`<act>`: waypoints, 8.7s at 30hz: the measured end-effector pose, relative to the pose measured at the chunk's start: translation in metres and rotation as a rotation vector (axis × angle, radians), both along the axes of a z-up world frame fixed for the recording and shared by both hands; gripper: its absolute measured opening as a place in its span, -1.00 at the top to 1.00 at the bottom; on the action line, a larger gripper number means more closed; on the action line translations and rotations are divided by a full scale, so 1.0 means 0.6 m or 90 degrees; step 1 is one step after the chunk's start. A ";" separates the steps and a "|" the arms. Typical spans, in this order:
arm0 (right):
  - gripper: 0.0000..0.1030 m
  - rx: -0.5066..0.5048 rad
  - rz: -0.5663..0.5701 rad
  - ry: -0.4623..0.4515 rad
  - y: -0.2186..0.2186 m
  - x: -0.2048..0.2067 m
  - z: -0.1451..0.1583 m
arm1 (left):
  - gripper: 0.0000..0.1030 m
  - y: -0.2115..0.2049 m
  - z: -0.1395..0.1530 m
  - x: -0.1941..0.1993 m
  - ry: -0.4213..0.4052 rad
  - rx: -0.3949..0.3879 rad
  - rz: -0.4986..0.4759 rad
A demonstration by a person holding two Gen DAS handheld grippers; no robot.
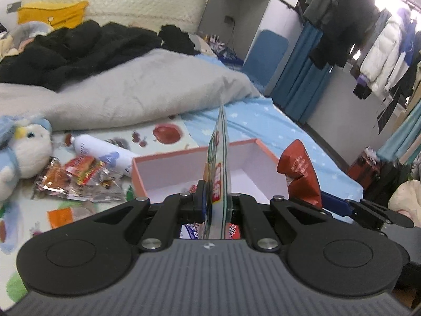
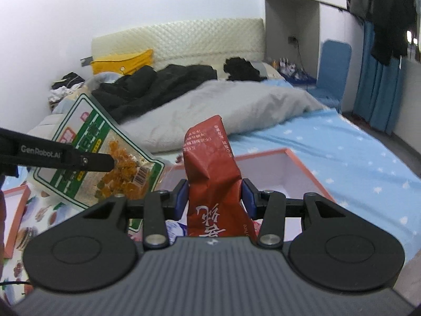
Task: Organize snacks
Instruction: 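Carry both snacks over the pink box and lower them inside, then open both tools to release the snacks into the pink box, then move both tools from the pink box back toward the snack pile, then grasp an orange snack packet with the left tool while the right tool grasps a red-yellow packet, then lift and carry both packets toward the pink box, then lower both packets into the pink box and open both tools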
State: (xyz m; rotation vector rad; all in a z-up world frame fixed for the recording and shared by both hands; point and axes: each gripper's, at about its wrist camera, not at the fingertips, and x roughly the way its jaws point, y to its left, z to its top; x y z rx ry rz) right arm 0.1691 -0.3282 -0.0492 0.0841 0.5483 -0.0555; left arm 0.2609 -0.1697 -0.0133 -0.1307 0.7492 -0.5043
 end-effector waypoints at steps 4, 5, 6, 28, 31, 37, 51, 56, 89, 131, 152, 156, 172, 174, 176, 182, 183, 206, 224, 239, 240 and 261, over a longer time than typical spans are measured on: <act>0.09 -0.018 -0.023 0.023 -0.032 0.016 -0.042 | 0.88 -0.035 -0.047 0.032 0.025 0.009 -0.003; 0.09 -0.027 -0.028 0.033 -0.038 0.022 -0.057 | 0.88 -0.042 -0.061 0.039 0.033 0.011 -0.002; 0.09 -0.031 -0.031 0.044 -0.043 0.030 -0.072 | 0.88 -0.048 -0.076 0.045 0.040 0.012 -0.001; -0.21 0.023 -0.043 0.086 -0.077 0.060 -0.155 | -0.10 -0.077 -0.183 0.075 0.102 0.051 0.007; -0.21 0.021 -0.040 0.070 -0.069 0.053 -0.137 | -0.13 -0.066 -0.160 0.069 0.088 0.045 0.008; -0.21 0.014 -0.034 0.026 -0.045 0.045 -0.086 | -0.24 -0.030 -0.101 0.047 0.049 0.037 0.023; -0.21 0.016 0.001 -0.065 0.042 0.012 0.018 | -0.24 0.118 0.017 -0.023 -0.026 0.014 0.076; -0.21 0.012 0.028 -0.065 0.078 0.002 0.029 | -0.24 0.169 0.031 -0.047 -0.032 0.012 0.105; -0.21 -0.008 0.153 0.008 0.241 -0.071 -0.024 | -0.27 0.358 -0.088 -0.159 0.059 0.008 0.177; -0.53 -0.202 0.477 0.269 0.365 0.446 -0.195 | -0.93 0.326 -0.381 0.219 0.218 -0.002 0.165; -0.50 -0.353 0.504 0.320 0.433 0.488 -0.270 | -0.91 0.264 -0.399 0.223 0.166 0.098 0.176; -0.22 -0.331 0.474 0.341 0.432 0.503 -0.284 | -0.79 0.266 -0.396 0.211 0.165 0.091 0.191; 0.72 -0.232 0.389 0.278 0.391 0.468 -0.203 | -0.20 0.291 -0.384 0.200 0.218 0.046 0.196; 0.75 -0.209 0.373 0.272 0.380 0.462 -0.193 | -0.13 0.304 -0.384 0.200 0.232 0.027 0.201; 0.80 -0.184 0.353 0.270 0.365 0.455 -0.185 | -0.07 0.314 -0.382 0.197 0.243 0.016 0.204; 0.83 -0.085 0.284 0.267 0.323 0.417 -0.163 | 0.09 0.343 -0.370 0.181 0.253 -0.018 0.223; 0.83 -0.073 0.276 0.266 0.320 0.408 -0.161 | 0.10 0.347 -0.368 0.177 0.253 -0.019 0.225; 0.83 0.024 0.206 0.230 0.302 0.222 -0.206 | 0.13 0.402 -0.333 0.070 0.174 -0.044 0.275; 0.83 0.058 0.203 0.192 0.272 0.037 -0.100 | 0.15 0.357 -0.183 -0.111 0.108 -0.018 0.278; 0.83 0.018 0.126 0.032 0.168 -0.030 0.055 | 0.15 0.220 -0.021 -0.139 -0.002 -0.053 0.191; 0.83 0.014 0.120 0.022 0.160 -0.032 0.064 | 0.15 0.209 -0.011 -0.137 -0.011 -0.054 0.183; 0.82 0.052 -0.027 0.064 -0.052 0.018 -0.007 | 0.20 -0.035 -0.058 0.006 0.038 0.003 0.036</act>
